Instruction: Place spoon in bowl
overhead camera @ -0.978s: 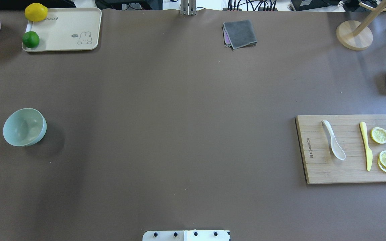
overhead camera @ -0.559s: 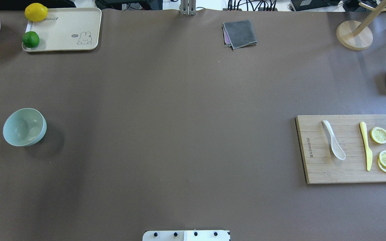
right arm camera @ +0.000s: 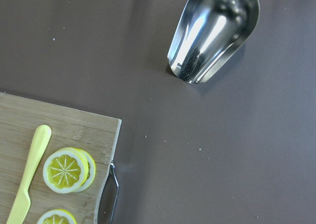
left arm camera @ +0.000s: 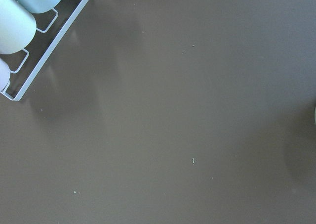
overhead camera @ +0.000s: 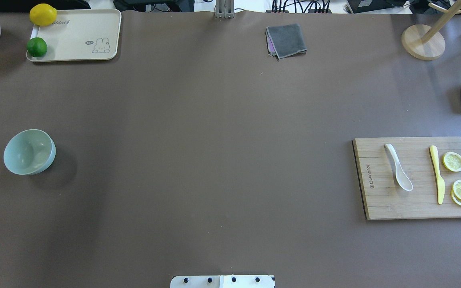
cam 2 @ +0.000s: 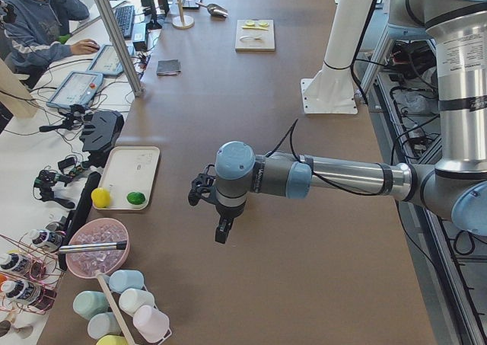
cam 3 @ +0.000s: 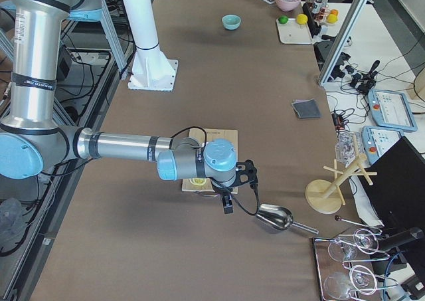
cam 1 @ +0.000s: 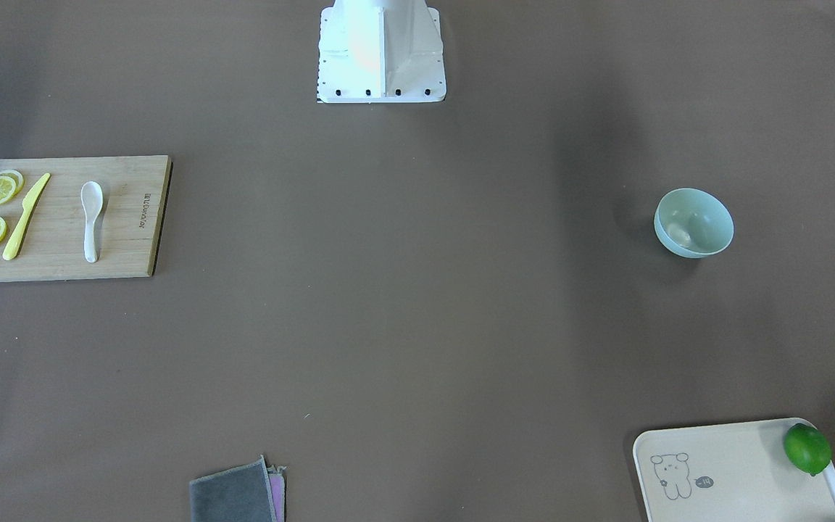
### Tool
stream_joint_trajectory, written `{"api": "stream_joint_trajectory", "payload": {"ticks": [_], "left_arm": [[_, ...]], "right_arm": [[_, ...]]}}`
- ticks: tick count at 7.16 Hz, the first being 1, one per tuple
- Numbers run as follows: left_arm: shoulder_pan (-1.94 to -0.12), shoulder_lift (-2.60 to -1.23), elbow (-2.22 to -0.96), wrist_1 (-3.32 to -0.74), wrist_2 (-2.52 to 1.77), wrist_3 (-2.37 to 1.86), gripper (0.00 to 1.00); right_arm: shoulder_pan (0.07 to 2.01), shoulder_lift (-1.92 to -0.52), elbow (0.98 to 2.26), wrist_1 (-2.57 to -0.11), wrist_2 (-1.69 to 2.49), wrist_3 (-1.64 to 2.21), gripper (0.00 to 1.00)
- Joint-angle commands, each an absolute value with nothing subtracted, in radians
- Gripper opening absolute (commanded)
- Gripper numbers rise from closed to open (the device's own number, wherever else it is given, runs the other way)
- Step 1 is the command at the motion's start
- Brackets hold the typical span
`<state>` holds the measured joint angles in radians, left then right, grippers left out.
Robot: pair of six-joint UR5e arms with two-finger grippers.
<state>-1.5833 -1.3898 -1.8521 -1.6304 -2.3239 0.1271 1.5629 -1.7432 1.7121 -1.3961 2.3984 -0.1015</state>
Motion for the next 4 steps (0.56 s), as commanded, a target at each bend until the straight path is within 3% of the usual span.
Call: {"api": "stream_joint_trajectory", "payload": {"ticks": [1,4], "left_arm": [[-1.496,-1.387,-1.862,-1.759,-2.324,-0.108,0.98],[-1.265,-1.374,-1.838,-1.965,-2.315,-0.493,0.97]], "right_arm": [[1.478,-1.732,1.768,-1.394,2.407,0.054,1.0],[1.362,-1.732,1.848,-1.394,2.399,0.213,1.0]]}}
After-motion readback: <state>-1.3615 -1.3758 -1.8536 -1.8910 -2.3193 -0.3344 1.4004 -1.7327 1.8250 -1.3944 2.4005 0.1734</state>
